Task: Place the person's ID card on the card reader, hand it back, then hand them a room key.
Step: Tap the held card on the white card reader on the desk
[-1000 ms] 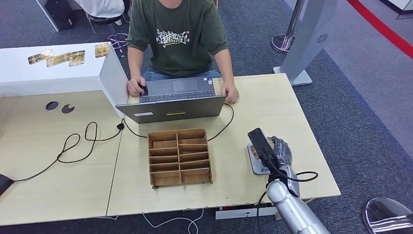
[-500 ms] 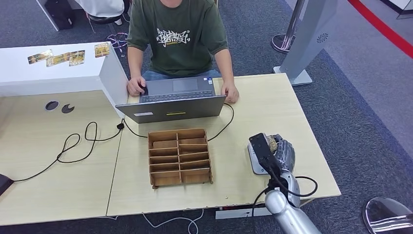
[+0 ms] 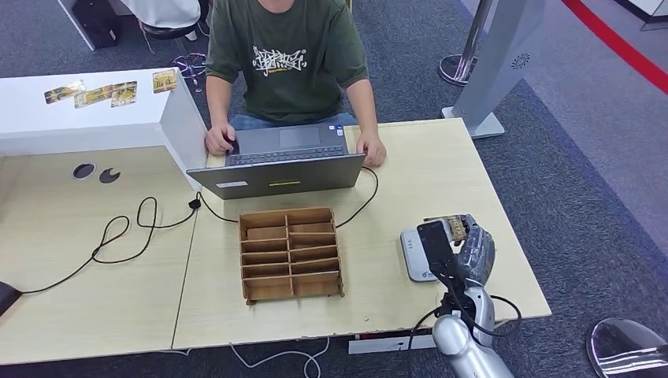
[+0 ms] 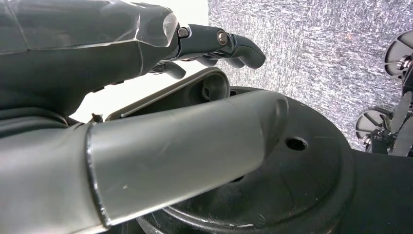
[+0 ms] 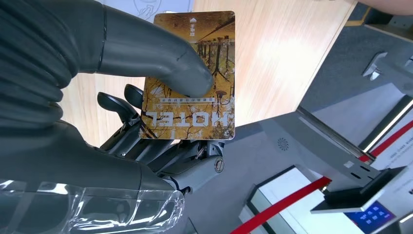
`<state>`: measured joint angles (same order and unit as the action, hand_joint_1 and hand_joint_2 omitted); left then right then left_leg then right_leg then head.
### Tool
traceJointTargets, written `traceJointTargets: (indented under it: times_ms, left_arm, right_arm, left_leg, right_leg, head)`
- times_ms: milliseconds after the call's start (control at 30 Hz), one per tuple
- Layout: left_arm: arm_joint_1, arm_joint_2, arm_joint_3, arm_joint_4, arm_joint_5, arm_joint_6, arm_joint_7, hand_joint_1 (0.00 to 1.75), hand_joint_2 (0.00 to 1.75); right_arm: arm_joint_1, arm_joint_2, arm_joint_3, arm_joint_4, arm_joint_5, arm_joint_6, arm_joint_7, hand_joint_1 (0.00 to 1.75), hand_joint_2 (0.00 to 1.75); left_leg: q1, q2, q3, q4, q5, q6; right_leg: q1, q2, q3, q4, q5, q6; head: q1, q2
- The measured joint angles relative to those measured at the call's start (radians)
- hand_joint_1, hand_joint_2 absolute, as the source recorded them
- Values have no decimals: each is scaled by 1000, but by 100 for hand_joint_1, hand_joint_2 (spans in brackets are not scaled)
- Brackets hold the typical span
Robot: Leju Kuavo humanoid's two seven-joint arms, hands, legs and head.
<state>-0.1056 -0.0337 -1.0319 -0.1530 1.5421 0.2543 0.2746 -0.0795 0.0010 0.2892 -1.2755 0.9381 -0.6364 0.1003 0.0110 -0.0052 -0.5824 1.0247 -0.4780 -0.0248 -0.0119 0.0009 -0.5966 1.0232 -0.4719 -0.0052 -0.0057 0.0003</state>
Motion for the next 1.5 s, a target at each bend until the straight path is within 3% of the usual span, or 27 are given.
traceJointTargets:
  times_ms: [400, 633, 800, 933, 1033, 1200, 1500]
  left_arm:
    - [0, -1, 0, 0, -7, 0, 2, 0, 0]
    - [0, -1, 0, 0, -7, 1, 5, 0, 0]
    - [-1, -1, 0, 0, -7, 3, 5, 0, 0]
    - [-1, -1, 0, 0, -7, 4, 5, 0, 0]
    - [-2, -1, 0, 0, -8, 4, 5, 0, 0]
    - [-3, -2, 0, 0, -15, 3, 6, 0, 0]
    - [-4, -6, 0, 0, -26, -4, 9, 0, 0]
  right_arm:
    - [38, 30, -48, -50, 453, -13, 59, 175, 175]
    - [52, 40, -69, -82, 596, -13, 108, 175, 175]
    - [54, 33, -68, -106, 629, -13, 172, 175, 175]
    - [38, -26, -20, -118, 633, -13, 271, 175, 175]
    - [29, -49, 12, -120, 633, -13, 298, 175, 175]
    - [19, -49, 38, -119, 633, -13, 262, 175, 175]
    - [-45, -19, 24, -100, 605, -13, 122, 175, 175]
  left_leg:
    - [0, 0, 0, 0, 0, 0]
    - [0, 0, 0, 0, 0, 0]
    - [0, 0, 0, 0, 0, 0]
    - [0, 0, 0, 0, 0, 0]
    - [0, 0, 0, 0, 0, 0]
    - [0, 0, 0, 0, 0, 0]
    - [0, 0, 0, 0, 0, 0]
  right_leg:
    - [0, 0, 0, 0, 0, 0]
    - [0, 0, 0, 0, 0, 0]
    - [0, 0, 0, 0, 0, 0]
    - [0, 0, 0, 0, 0, 0]
    - [0, 0, 0, 0, 0, 0]
    - [0, 0, 0, 0, 0, 0]
    - [0, 0, 0, 0, 0, 0]
  head:
    - [0, 0]
    - [0, 0]
    - [0, 0]
    - [0, 0]
    - [0, 0]
    - [0, 0]
    - [0, 0]
